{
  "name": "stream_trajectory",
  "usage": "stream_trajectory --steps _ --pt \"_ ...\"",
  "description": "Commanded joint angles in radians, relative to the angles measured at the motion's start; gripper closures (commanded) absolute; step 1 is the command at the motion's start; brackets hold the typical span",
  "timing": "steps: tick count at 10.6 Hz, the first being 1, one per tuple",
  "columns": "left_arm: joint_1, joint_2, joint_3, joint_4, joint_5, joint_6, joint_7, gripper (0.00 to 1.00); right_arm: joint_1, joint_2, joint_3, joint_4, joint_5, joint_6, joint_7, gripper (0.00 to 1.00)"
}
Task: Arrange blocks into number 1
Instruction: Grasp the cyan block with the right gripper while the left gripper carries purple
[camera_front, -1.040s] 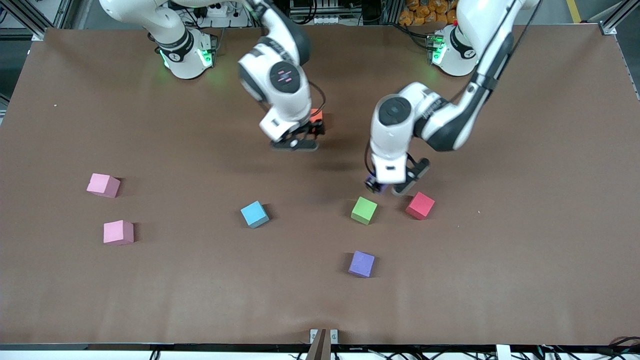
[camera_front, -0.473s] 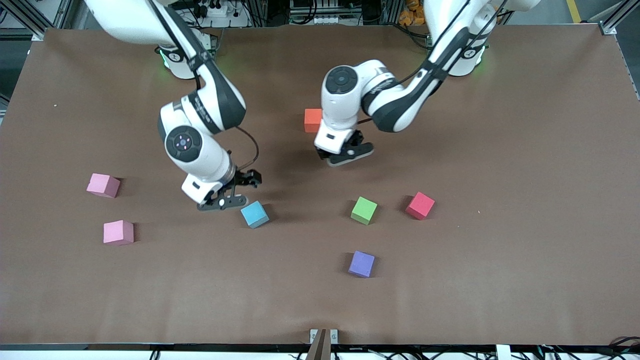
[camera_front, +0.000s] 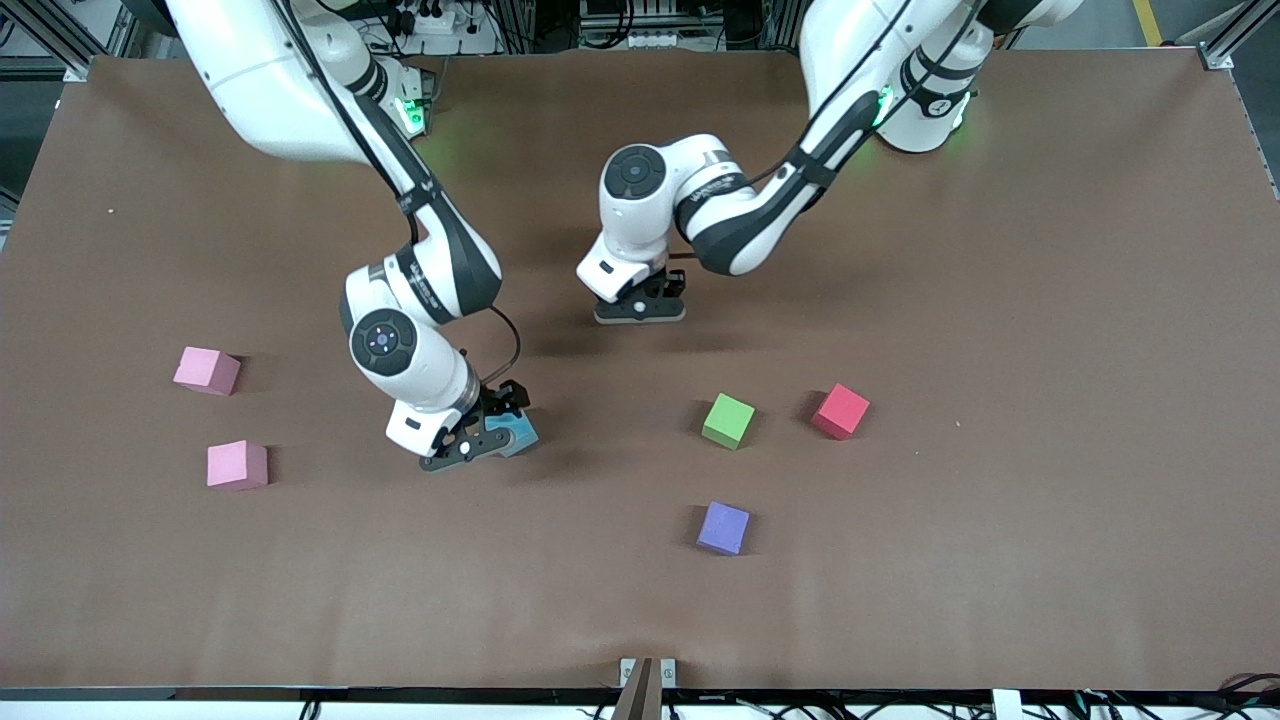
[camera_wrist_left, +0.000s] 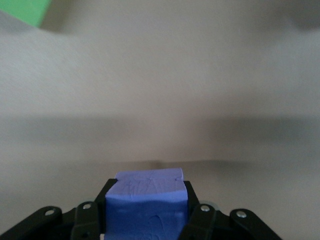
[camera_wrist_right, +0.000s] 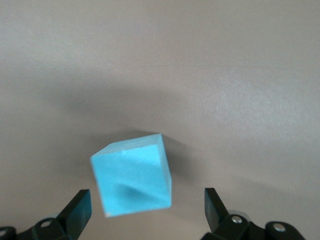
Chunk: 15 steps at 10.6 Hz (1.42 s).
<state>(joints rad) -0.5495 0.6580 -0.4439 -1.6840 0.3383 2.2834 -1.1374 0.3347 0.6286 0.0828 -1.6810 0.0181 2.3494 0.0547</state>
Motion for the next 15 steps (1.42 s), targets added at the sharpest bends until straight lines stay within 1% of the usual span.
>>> stream_trajectory --steps 1,3,5,6,7,10,11,12,13,14,15 --pt "-0.027 0.011 0.004 0.007 0.038 0.007 0.002 1.0 -0.011 0.042 0.02 0.034 0.002 0.03 -0.023 0.0" --pt "-0.058 0.011 0.005 -0.026 0.045 0.031 -0.002 1.0 -0.002 0.051 0.023 0.034 0.002 0.037 -0.018 0.0" --pt "-0.066 0.011 0.005 -0.086 0.105 0.099 -0.05 1.0 0.013 0.051 0.025 0.032 0.005 0.044 -0.013 0.0" --pt "-0.066 0.009 0.005 -0.114 0.146 0.117 -0.083 1.0 0.023 0.051 0.023 0.029 0.028 0.044 -0.013 0.0" --pt "-0.066 0.008 0.004 -0.129 0.166 0.125 -0.094 1.0 0.033 0.051 0.022 0.026 0.029 0.05 -0.016 0.0" --pt "-0.064 0.006 0.001 -0.131 0.166 0.128 -0.097 1.0 0.035 0.06 0.02 -0.009 0.008 0.103 -0.03 0.0" --pt "-0.064 0.005 -0.001 -0.129 0.165 0.139 -0.101 1.0 0.035 0.071 0.02 -0.016 -0.013 0.126 -0.03 0.0" --pt "-0.064 0.006 -0.001 -0.125 0.165 0.142 -0.114 1.0 0.035 0.08 0.018 -0.017 -0.05 0.137 -0.03 0.04" --pt "-0.066 0.006 -0.001 -0.125 0.165 0.149 -0.117 1.0 0.026 0.085 0.018 -0.016 -0.076 0.142 -0.032 0.3" --pt "-0.076 0.006 -0.001 -0.125 0.165 0.154 -0.125 1.0 0.017 0.08 0.018 -0.014 -0.086 0.131 -0.033 0.75" --pt "-0.079 0.008 -0.001 -0.125 0.165 0.154 -0.134 1.0 0.003 0.071 0.018 -0.014 -0.084 0.127 -0.029 1.0"
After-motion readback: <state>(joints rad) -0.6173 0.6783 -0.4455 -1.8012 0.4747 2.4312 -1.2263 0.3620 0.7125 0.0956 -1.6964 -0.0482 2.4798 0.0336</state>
